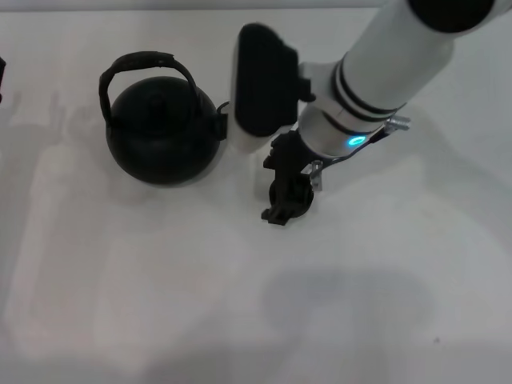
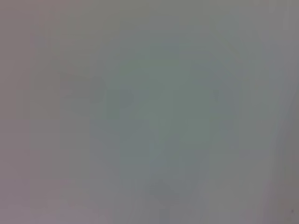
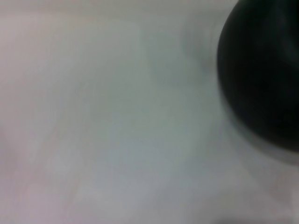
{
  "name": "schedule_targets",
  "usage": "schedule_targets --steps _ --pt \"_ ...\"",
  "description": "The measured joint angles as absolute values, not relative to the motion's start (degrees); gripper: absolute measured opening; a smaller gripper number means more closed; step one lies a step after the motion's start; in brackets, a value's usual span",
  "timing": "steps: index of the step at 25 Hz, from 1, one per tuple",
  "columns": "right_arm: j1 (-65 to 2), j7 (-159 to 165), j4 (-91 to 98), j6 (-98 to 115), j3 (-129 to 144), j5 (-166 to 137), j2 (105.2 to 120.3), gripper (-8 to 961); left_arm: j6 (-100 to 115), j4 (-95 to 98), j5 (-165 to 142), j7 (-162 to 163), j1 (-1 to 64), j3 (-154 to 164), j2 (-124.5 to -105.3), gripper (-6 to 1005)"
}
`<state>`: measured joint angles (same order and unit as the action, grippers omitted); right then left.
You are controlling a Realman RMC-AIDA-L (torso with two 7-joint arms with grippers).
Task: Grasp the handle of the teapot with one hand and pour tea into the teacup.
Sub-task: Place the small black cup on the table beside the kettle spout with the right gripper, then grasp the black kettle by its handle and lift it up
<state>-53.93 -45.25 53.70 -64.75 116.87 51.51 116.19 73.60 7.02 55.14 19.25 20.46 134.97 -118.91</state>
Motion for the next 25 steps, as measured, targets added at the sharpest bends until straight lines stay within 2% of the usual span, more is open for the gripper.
schedule_targets --steps 7,16,25 --pt "-48.57 -49.11 54.20 -64.65 108.70 54.57 116.11 850 73.73 6.84 55.29 19.25 20.46 134.91 -118.87 591" --pt "-37.83 -62.56 52.32 -65.02 85.01 64.86 115.58 848 73.77 6.55 55.22 19.25 20.29 134.91 -118.75 591" --pt "-31.75 -88.27 32.49 -58.49 58.36 97.40 115.59 846 73.76 6.41 54.86 19.25 20.07 135.39 -118.58 591"
